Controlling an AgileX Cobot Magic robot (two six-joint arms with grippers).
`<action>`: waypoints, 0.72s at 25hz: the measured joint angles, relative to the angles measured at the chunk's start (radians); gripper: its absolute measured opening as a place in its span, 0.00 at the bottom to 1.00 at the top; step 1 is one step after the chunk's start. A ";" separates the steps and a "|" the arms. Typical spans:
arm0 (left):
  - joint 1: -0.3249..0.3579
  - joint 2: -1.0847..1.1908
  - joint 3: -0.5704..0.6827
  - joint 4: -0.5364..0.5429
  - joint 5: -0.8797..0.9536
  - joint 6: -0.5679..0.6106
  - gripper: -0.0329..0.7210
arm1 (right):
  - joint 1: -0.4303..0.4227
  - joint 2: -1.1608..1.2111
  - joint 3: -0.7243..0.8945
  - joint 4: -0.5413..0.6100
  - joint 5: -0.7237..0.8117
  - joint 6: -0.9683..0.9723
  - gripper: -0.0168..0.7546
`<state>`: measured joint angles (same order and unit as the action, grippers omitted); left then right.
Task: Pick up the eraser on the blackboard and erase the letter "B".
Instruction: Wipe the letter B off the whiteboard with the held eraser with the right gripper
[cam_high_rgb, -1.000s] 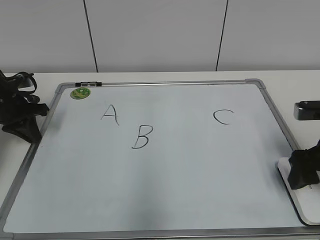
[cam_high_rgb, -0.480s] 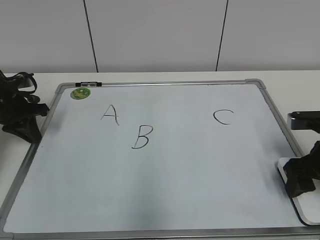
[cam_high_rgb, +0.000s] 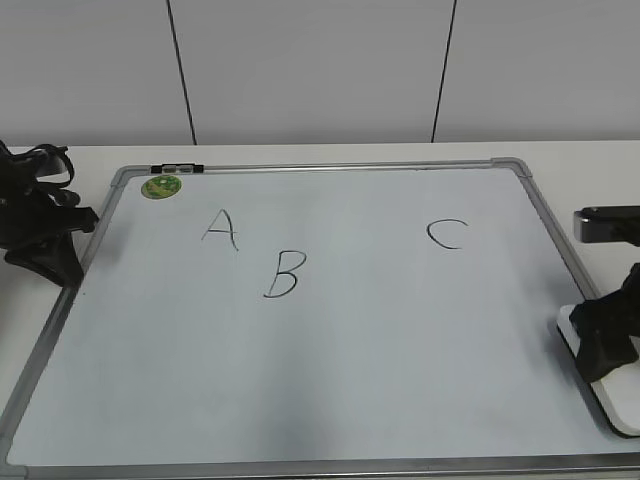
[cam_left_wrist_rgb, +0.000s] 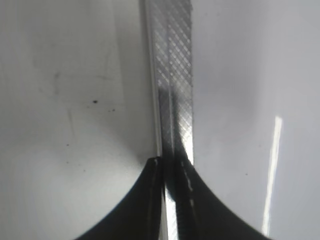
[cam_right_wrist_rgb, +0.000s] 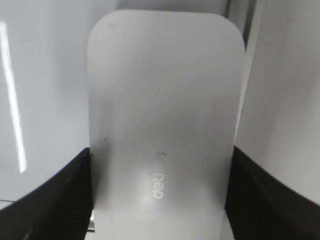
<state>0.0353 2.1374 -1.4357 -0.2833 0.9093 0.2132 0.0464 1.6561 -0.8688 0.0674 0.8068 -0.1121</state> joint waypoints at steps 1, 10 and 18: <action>0.000 0.000 0.000 0.000 0.000 0.000 0.09 | 0.000 0.000 -0.033 -0.002 0.040 0.000 0.71; 0.003 0.000 0.000 -0.005 0.000 0.000 0.09 | 0.055 0.000 -0.223 0.000 0.205 -0.002 0.71; 0.003 0.000 0.000 -0.011 0.000 0.000 0.09 | 0.270 0.030 -0.476 0.002 0.230 -0.023 0.71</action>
<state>0.0382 2.1374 -1.4357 -0.2944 0.9093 0.2132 0.3162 1.6857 -1.3452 0.0690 1.0364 -0.1354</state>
